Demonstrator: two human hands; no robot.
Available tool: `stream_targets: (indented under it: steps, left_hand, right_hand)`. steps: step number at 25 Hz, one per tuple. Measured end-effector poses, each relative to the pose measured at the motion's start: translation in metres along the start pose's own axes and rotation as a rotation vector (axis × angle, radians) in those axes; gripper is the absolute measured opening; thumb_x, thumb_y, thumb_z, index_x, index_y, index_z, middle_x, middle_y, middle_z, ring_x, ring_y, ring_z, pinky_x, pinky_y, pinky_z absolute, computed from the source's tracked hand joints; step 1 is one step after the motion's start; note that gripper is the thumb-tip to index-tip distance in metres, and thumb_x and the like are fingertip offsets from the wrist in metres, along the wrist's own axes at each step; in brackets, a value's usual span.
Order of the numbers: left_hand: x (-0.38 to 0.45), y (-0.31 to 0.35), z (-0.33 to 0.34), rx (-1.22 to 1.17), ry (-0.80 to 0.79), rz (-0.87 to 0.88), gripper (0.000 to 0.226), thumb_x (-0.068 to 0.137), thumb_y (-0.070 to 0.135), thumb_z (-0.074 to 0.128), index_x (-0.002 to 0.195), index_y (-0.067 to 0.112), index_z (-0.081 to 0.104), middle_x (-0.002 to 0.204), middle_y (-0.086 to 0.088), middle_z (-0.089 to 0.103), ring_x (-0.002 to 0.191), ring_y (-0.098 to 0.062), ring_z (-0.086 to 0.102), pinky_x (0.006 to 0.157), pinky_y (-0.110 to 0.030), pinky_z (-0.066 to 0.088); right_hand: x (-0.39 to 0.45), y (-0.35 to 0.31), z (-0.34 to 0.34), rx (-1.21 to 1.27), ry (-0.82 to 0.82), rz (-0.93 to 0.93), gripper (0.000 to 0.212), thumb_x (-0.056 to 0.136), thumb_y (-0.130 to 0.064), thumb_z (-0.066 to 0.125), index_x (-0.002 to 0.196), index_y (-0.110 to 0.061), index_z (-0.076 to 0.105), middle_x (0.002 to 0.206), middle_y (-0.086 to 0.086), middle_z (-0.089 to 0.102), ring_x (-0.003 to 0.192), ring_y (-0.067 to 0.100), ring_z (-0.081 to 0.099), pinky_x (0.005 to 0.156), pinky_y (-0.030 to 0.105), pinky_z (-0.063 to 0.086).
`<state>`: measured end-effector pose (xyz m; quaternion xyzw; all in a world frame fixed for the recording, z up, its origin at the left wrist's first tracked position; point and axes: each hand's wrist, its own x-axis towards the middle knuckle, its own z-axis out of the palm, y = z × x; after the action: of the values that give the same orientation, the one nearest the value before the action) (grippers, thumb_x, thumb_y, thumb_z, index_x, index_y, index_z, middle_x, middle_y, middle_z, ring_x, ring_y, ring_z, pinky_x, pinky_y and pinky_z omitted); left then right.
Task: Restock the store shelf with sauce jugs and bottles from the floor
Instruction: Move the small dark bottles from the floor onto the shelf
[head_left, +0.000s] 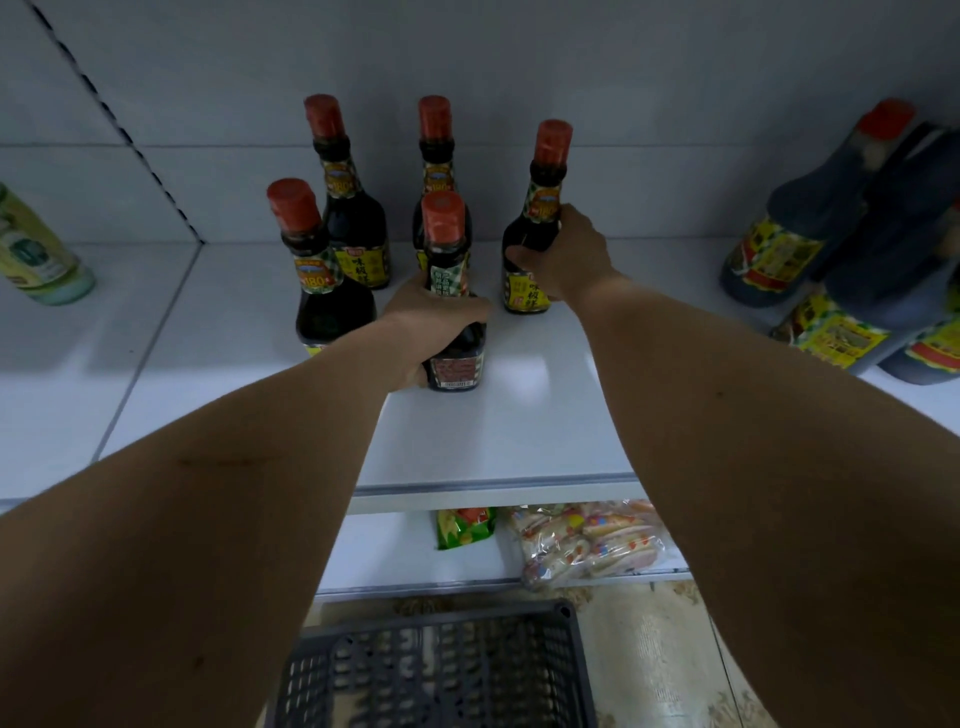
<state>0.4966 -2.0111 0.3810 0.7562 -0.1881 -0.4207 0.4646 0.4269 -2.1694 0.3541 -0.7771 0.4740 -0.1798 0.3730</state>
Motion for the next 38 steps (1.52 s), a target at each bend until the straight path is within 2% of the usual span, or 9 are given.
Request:
stream_targets:
  steps: [5,10,14,17,19,24,29,34,38]
  left_hand:
    - [0.003,-0.003,-0.001,0.022,0.0,0.034,0.016,0.088,0.011,0.066,0.099,0.011,0.054,0.072,-0.003,0.059,0.032,-0.002,0.053,0.03,-0.014,0.038]
    - [0.011,-0.007,-0.003,0.048,0.005,0.028,0.018,0.084,0.018,0.069,0.098,0.017,0.056,0.08,-0.002,0.062,0.061,-0.014,0.058,0.039,-0.017,0.041]
    - [0.008,-0.007,-0.004,0.055,-0.005,0.055,0.014,0.086,0.017,0.069,0.088,0.021,0.055,0.076,0.0,0.061,0.058,-0.012,0.058,0.04,-0.019,0.044]
    - [0.004,-0.008,-0.002,0.021,0.002,0.073,0.014,0.086,0.015,0.069,0.092,0.019,0.057,0.075,-0.001,0.061,0.053,-0.01,0.062,0.039,-0.019,0.048]
    - [0.002,-0.008,-0.001,-0.018,0.006,0.069,0.024,0.087,0.017,0.072,0.105,0.019,0.056,0.08,0.0,0.061,0.058,-0.009,0.06,0.039,-0.018,0.047]
    - [-0.002,-0.048,0.007,0.001,0.1,0.089,0.076,0.074,0.038,0.084,0.136,0.03,0.042,0.121,0.009,0.059,0.105,-0.017,0.059,0.088,-0.043,0.052]
    - [-0.039,-0.116,0.037,-0.101,0.236,0.104,0.077,0.091,0.028,0.07,0.153,0.011,0.028,0.157,-0.005,0.036,0.144,-0.014,0.036,0.116,-0.032,0.032]
    - [-0.099,-0.158,0.096,-0.067,0.442,0.324,0.04,0.098,0.009,0.049,0.138,0.015,0.049,0.136,-0.002,0.056,0.125,-0.009,0.053,0.106,-0.025,0.042]
    - [-0.141,-0.207,0.16,0.208,0.289,0.515,0.034,0.088,-0.001,0.049,0.114,0.016,0.062,0.106,-0.008,0.057,0.095,-0.016,0.057,0.083,-0.028,0.05]
  right_hand:
    - [0.018,-0.005,0.003,-0.023,-0.006,-0.001,0.058,0.089,-0.032,0.071,0.137,-0.011,0.045,0.136,0.011,0.056,0.123,0.032,0.055,0.099,0.044,0.05]
    - [0.031,-0.005,0.004,-0.094,-0.048,0.022,0.06,0.092,-0.035,0.066,0.14,-0.012,0.039,0.139,0.011,0.054,0.122,0.032,0.057,0.099,0.044,0.05]
    - [0.01,-0.003,0.021,0.131,0.027,0.154,0.08,0.096,-0.036,0.06,0.154,-0.004,0.014,0.156,0.014,0.033,0.138,0.032,0.042,0.11,0.041,0.04]
    - [-0.044,0.012,0.047,0.22,0.248,0.029,0.061,0.099,-0.028,0.055,0.149,-0.005,0.029,0.148,0.014,0.043,0.13,0.033,0.049,0.101,0.037,0.041]
    - [-0.08,0.024,0.066,0.232,0.239,-0.023,0.05,0.1,-0.023,0.05,0.146,-0.007,0.036,0.142,0.014,0.049,0.126,0.034,0.052,0.097,0.037,0.043]
    - [-0.147,0.057,0.085,0.226,0.108,-0.047,0.049,0.103,-0.015,0.043,0.15,-0.013,0.033,0.149,0.007,0.045,0.136,0.024,0.044,0.109,0.034,0.036]
    - [-0.213,0.083,0.073,0.251,0.133,-0.182,0.038,0.101,-0.01,0.041,0.138,-0.014,0.05,0.13,0.005,0.059,0.117,0.018,0.055,0.093,0.024,0.042]
    - [-0.255,0.122,0.052,0.255,0.25,-0.226,0.03,0.088,0.005,0.048,0.114,-0.003,0.061,0.11,0.011,0.063,0.102,0.024,0.057,0.088,0.026,0.043]
    - [-0.314,0.19,0.04,0.195,0.146,-0.05,0.026,0.09,-0.001,0.05,0.114,-0.006,0.06,0.104,0.011,0.062,0.095,0.027,0.057,0.077,0.035,0.045]
